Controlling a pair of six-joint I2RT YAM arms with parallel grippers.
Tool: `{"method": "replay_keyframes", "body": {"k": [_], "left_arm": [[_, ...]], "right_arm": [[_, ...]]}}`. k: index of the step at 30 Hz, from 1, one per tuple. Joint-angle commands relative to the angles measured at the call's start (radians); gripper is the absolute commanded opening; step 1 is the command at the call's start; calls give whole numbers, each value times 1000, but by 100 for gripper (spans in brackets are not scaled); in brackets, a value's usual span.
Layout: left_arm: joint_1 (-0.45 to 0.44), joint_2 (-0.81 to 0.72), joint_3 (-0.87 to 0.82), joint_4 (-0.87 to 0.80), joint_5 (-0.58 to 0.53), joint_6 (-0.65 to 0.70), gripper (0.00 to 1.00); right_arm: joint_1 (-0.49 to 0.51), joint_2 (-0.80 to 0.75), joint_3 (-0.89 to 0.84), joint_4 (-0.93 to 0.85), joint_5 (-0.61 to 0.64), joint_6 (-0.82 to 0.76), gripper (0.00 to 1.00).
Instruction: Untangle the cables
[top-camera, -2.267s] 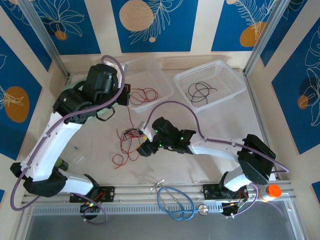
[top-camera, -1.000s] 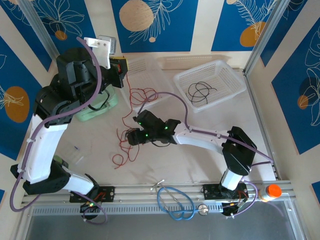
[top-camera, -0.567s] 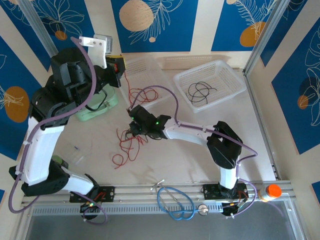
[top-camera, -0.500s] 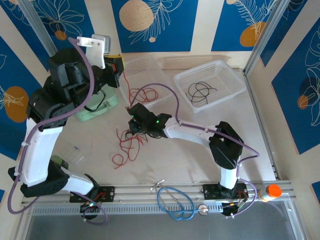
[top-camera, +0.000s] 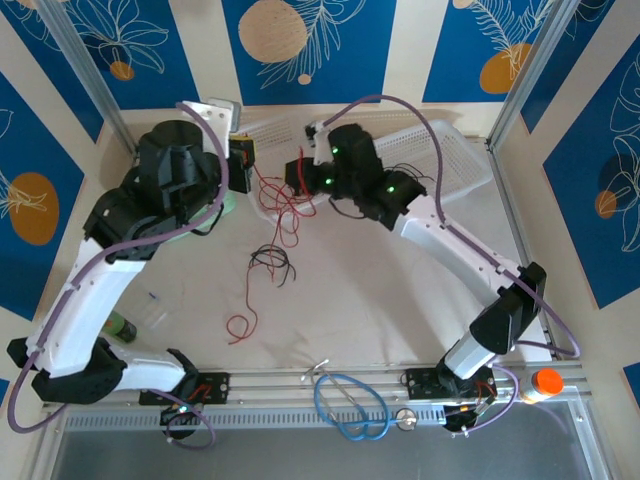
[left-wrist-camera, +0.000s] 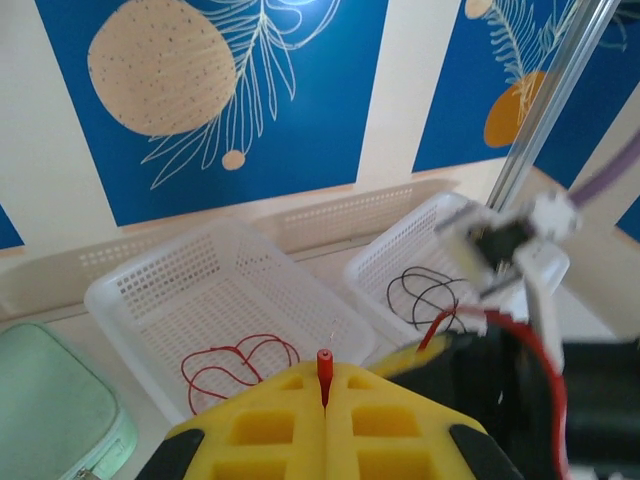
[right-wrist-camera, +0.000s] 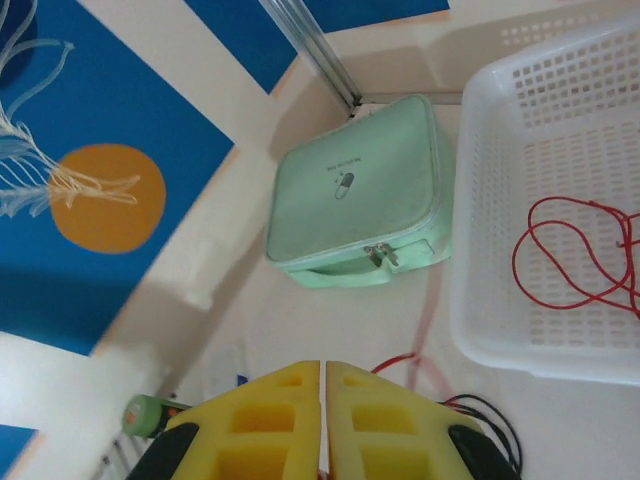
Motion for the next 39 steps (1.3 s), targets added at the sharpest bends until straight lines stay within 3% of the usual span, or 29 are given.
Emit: {"method": "replay_keyframes", "body": {"k": [1,5,13,18,23,27,32,39], "left_arm": [[-7,-15,-16,89,-37,36,0],[-8,-5,-17,100,-37,47,0],[-8,-1,-55,100,8,32,0],[-7,-16,-175,134,50,-10,0],[-6,41,-229,154,54,-38,0],[-7,129,-224,188,53,-51,0],[3,255,-148,235,-96,16,0],[71,462,-13,251,-188,58,3]], "right_arm": [[-55,44,-47,92,-328,212,0],[-31,7,-125,129,-368,251,0],[-15,-241,-443,19,-81,179,0],[-44,-325,-678,56,8,235,0],[-70,-354,-790,122,-76,297,0],[-86,-403,-746,6,-152,215,0],[-131,-457,-670,-169,-258,94,0],[-184,-482,-707,-59,-369,163,0]]}}
